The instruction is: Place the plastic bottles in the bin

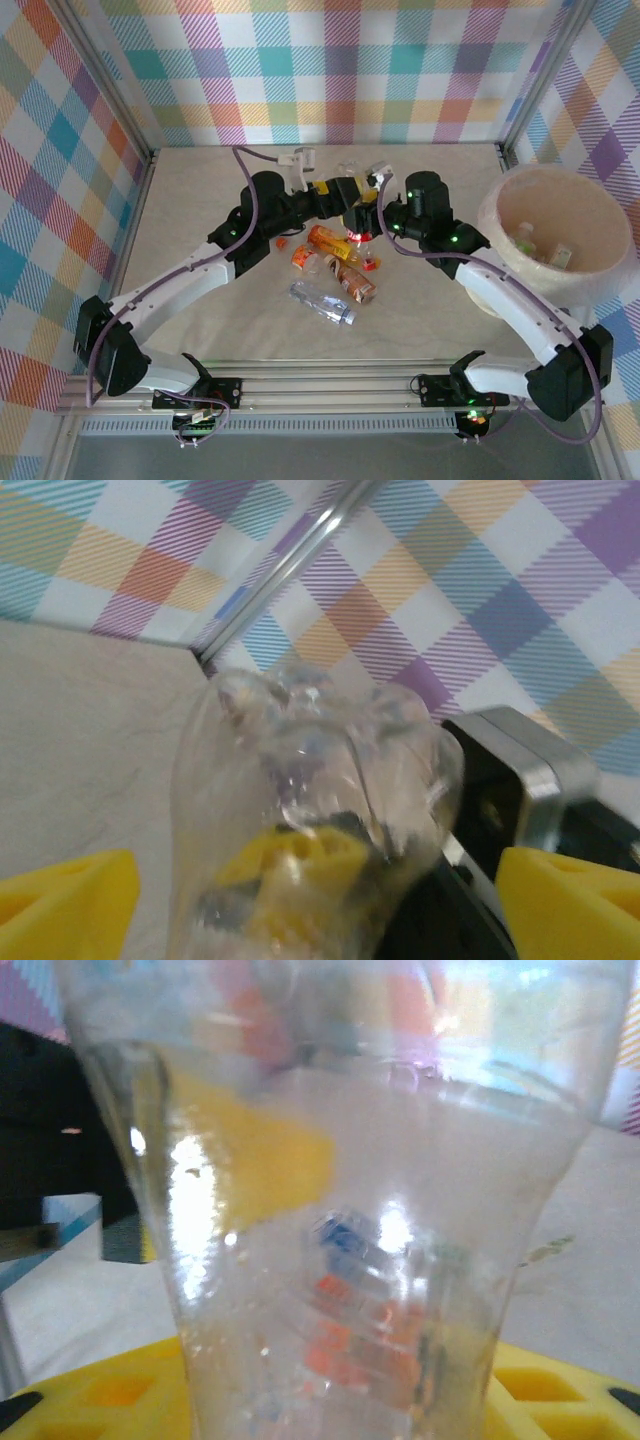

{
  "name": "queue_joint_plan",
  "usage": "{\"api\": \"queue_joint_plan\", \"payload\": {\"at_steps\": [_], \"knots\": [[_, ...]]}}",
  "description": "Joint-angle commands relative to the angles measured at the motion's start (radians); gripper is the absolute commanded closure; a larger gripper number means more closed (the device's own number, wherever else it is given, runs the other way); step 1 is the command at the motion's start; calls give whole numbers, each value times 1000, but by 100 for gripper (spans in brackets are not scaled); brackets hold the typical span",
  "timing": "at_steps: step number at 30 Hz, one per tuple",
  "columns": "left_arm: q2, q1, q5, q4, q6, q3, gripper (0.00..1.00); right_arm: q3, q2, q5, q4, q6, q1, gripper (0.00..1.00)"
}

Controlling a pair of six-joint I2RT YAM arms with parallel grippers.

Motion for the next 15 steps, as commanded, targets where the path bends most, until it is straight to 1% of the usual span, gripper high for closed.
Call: {"api": "queue_joint_plan", "payload": {"at_steps": [1, 4, 7, 12, 15], "knots": [[-56, -16, 78, 40, 58, 14, 2, 1, -57, 146, -5, 18, -11, 50], [-61, -25, 134, 75, 73, -4, 0, 19, -78, 206, -30, 6, -30, 50], [-59, -39, 175, 67, 102, -7, 0, 56, -107, 252, -67, -17, -68, 50], [-65, -49, 145, 18, 130, -22, 0, 163, -155, 234, -162, -29, -185, 50], [-69, -50, 117, 9, 129, -38, 0, 216, -180, 237, -185, -40, -257, 50]]}}
